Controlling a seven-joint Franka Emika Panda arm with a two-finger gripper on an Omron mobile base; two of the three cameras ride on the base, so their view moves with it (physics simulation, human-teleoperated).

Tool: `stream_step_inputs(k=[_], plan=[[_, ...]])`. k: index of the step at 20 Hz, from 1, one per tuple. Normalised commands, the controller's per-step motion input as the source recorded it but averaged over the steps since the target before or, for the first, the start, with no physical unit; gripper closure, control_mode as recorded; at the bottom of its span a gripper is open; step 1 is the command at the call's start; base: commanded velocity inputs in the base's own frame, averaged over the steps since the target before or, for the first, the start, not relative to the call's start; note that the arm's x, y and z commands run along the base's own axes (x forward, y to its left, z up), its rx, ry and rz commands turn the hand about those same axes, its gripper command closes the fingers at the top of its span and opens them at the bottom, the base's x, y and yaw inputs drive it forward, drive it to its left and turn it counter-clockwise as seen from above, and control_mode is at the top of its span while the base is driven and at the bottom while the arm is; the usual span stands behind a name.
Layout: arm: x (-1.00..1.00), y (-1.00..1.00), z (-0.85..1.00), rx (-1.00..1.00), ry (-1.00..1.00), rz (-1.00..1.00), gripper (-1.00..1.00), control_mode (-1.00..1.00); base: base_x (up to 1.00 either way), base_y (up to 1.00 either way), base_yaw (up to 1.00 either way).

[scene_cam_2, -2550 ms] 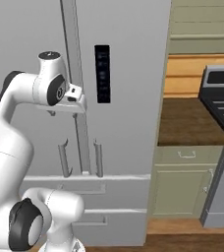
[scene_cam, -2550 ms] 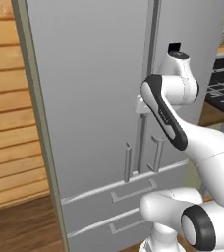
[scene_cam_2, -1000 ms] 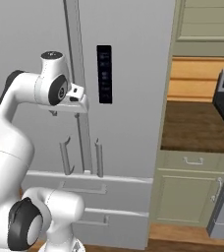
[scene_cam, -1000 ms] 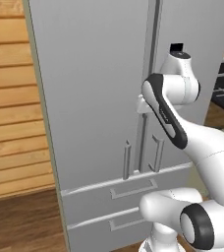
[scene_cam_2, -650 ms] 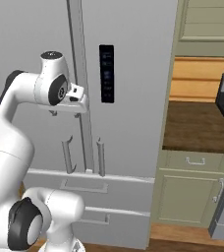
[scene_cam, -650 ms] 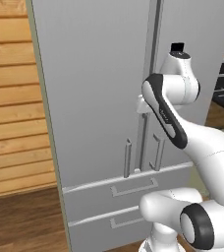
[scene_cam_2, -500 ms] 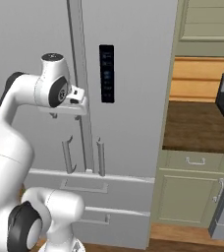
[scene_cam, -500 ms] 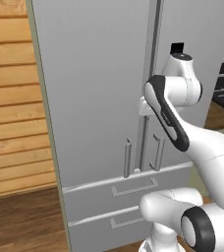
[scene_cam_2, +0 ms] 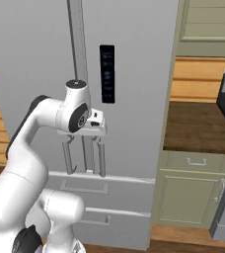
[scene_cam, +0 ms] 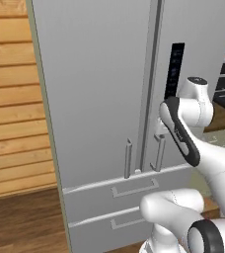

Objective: Take the strawberry from the fridge and place it on top of the pancake, located on the dining counter.

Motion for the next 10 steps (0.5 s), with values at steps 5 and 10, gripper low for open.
stream_step_inputs(k=[5, 10], plan=[[0.68, -0.25, -0.48, -0.03, 0.00, 0.11, -1.00, -1.00, 0.00, 0.00, 0.00], [0.77, -0.08, -0.50, -0.02, 0.08, 0.04, -1.00, -1.00, 0.00, 0.00, 0.00]])
